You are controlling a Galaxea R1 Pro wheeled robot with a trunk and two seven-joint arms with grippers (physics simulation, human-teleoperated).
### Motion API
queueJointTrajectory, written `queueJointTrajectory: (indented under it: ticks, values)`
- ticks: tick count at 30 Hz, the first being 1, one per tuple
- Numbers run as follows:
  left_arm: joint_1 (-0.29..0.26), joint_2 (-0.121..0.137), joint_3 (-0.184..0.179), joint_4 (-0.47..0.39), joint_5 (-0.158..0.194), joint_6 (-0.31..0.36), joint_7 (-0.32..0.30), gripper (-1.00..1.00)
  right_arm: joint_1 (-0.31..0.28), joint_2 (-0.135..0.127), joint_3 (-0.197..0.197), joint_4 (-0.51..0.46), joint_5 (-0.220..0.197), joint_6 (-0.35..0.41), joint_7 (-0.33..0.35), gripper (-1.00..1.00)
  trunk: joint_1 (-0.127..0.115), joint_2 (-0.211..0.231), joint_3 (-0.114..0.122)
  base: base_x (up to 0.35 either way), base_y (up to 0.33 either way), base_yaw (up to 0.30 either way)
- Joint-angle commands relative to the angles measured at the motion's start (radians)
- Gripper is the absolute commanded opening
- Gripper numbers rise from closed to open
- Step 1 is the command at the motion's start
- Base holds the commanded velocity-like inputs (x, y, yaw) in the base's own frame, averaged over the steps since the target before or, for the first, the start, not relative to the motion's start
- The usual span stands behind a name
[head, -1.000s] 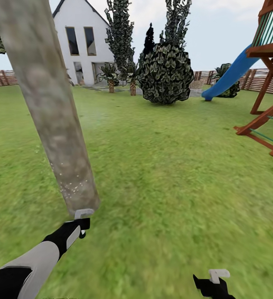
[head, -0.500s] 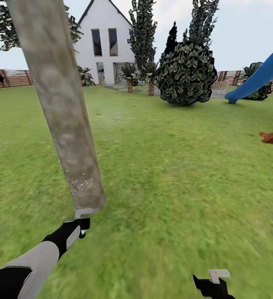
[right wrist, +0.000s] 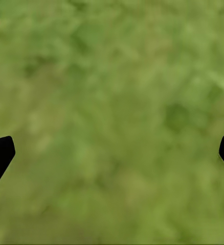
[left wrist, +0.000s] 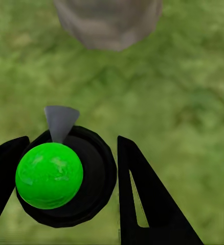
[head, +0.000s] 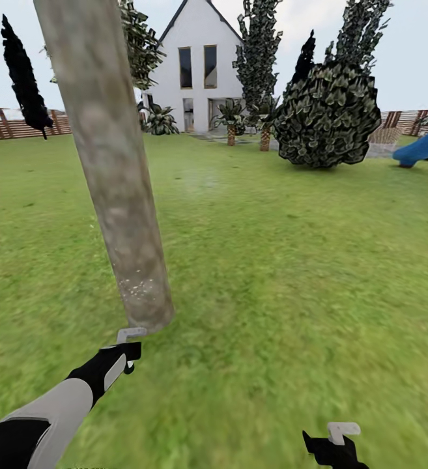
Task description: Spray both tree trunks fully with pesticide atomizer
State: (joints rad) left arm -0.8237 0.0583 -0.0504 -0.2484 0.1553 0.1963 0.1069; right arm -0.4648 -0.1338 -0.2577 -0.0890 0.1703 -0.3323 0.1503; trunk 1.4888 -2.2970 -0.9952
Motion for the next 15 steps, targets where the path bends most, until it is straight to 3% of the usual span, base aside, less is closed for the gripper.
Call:
queueJointTrajectory:
  ticks: [1,15]
  values:
    - [0.000,0.000,0.000,0.000,0.000,0.000,0.000,-1.00,0.000,0.000,0.000,0.000,0.000,0.000,0.000,1.00,0.000,0.000,0.000,0.092,-0.265,0.211]
    - [0.000,0.000,0.000,0.000,0.000,0.000,0.000,-1.00,0.003,-0.001,-0.001,-0.001,-0.001,-0.001,-0.002,1.00,0.000,0.000,0.000,0.038,-0.267,0.031]
